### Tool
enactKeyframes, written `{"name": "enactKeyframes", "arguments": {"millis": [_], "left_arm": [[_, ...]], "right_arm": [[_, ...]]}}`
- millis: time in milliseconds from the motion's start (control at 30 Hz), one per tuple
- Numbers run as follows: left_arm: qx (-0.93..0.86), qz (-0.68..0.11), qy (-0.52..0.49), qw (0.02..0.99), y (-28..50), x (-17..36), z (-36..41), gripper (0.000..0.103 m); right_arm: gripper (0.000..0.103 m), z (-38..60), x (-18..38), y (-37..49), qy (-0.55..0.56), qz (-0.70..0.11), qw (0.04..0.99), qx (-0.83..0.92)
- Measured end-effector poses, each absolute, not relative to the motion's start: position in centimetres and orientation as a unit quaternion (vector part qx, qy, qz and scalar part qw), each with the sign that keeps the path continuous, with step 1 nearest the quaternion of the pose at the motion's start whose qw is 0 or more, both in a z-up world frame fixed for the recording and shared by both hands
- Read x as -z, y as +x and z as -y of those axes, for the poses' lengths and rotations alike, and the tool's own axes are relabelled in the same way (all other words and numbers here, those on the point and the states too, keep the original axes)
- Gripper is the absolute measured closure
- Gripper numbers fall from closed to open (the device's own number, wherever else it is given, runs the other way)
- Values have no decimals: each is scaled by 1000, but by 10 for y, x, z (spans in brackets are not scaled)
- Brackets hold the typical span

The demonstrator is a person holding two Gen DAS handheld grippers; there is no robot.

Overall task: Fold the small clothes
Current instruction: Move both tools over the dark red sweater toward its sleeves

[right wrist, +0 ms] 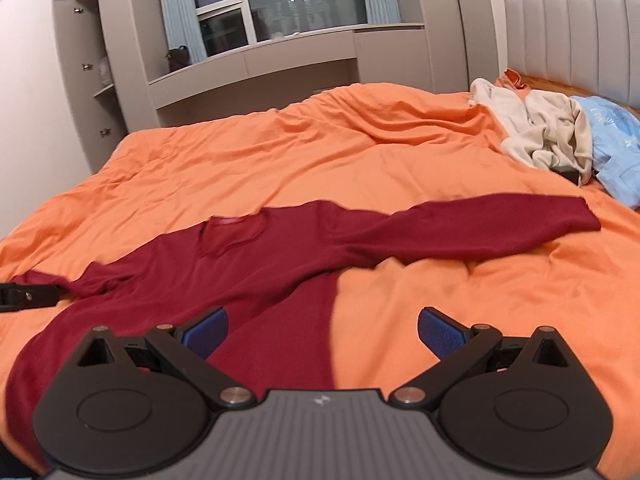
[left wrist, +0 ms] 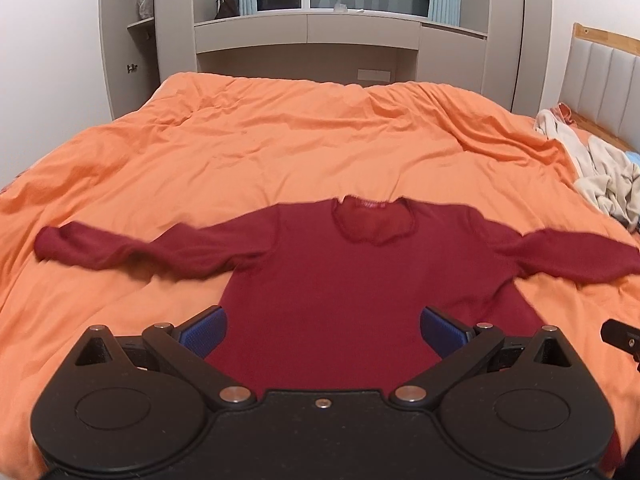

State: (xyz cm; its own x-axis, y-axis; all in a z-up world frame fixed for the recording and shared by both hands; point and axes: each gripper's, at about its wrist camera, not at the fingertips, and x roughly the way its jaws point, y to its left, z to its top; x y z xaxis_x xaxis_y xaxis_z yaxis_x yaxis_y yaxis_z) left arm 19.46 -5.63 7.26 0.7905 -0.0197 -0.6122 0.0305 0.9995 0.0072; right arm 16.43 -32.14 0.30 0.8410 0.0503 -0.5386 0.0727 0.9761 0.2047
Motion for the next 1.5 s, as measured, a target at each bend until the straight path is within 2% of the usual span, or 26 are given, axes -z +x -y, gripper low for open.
{"name": "enactKeyframes", "arguments": {"millis": [367, 567, 867, 1300, 1500], "left_arm": [[10, -310, 10, 951, 280, -89, 92, 0], [7, -306, 7, 952, 315, -79, 112, 0], [-11, -319, -5, 948, 353, -31, 135, 0], [-42, -352, 9, 935, 369, 53, 147, 0], [-45, -370, 8, 928, 370, 69, 144, 0]], "right_arm": [[0, 364, -15, 227, 87, -273, 957, 43], [0, 388, -10, 257, 90, -277, 955, 61], [0, 447, 11, 299, 101, -266, 953, 99], [0, 549, 75, 324, 129, -277, 935, 182], [0, 587, 102, 329, 189, -283, 902, 265]]}}
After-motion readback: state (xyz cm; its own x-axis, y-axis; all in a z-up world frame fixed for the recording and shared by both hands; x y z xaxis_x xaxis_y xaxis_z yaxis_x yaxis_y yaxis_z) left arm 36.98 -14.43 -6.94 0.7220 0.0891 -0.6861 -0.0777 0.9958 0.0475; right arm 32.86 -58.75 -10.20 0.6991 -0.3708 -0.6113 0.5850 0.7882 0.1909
